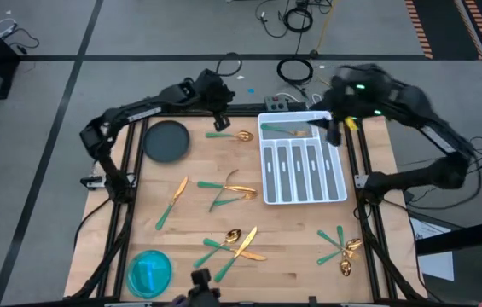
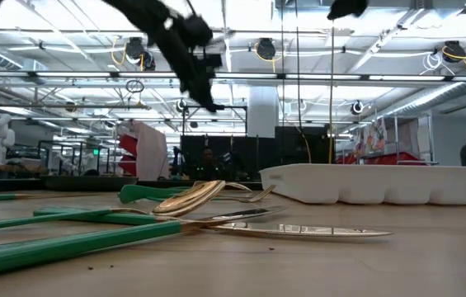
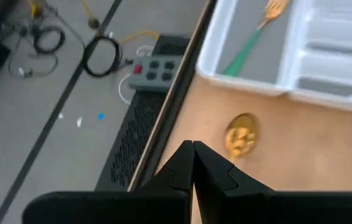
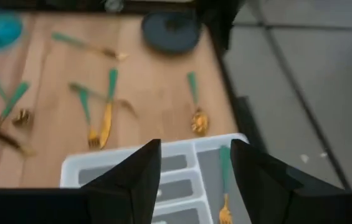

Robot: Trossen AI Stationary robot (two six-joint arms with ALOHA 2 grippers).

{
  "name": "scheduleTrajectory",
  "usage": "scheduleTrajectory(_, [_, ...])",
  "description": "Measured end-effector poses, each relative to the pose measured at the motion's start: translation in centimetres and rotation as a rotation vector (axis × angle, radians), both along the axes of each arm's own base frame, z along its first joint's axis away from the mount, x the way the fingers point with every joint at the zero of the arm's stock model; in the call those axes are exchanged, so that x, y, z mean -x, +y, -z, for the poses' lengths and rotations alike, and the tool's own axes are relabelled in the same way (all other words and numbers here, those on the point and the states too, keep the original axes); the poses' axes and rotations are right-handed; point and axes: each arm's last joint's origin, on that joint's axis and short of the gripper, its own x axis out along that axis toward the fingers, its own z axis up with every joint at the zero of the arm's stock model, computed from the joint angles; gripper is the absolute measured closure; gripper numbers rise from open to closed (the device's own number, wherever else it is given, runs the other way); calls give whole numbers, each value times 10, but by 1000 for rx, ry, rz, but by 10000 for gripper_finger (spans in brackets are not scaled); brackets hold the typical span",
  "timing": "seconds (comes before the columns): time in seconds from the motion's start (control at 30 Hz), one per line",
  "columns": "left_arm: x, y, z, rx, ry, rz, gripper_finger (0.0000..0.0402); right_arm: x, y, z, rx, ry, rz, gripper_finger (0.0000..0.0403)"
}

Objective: Sort silverware
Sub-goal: Put the green knife into the silverware tray

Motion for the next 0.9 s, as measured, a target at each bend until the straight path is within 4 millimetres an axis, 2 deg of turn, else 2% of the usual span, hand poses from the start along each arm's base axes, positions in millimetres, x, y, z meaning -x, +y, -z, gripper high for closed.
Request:
scheduleTrajectory(0.17, [-12, 24, 37, 34, -15, 7, 391, 30, 19, -12, 42, -44, 100, 215])
scheduleTrajectory(0.3, [-18, 31, 68, 63, 82, 54, 390, 41, 25, -14, 39, -44, 116, 215])
scheduleTrajectory(0.53, [-24, 28, 88, 189, 120, 216, 349, 40, 24, -9, 18, 0, 115, 215])
scheduleTrajectory(0.73, [-22, 26, 88, 190, 140, 265, 308, 38, 24, -7, -2, 17, 92, 215])
scheduleTrajectory(0.9, [-22, 25, 90, 205, 144, 276, 293, 38, 25, -7, 2, 19, 81, 215])
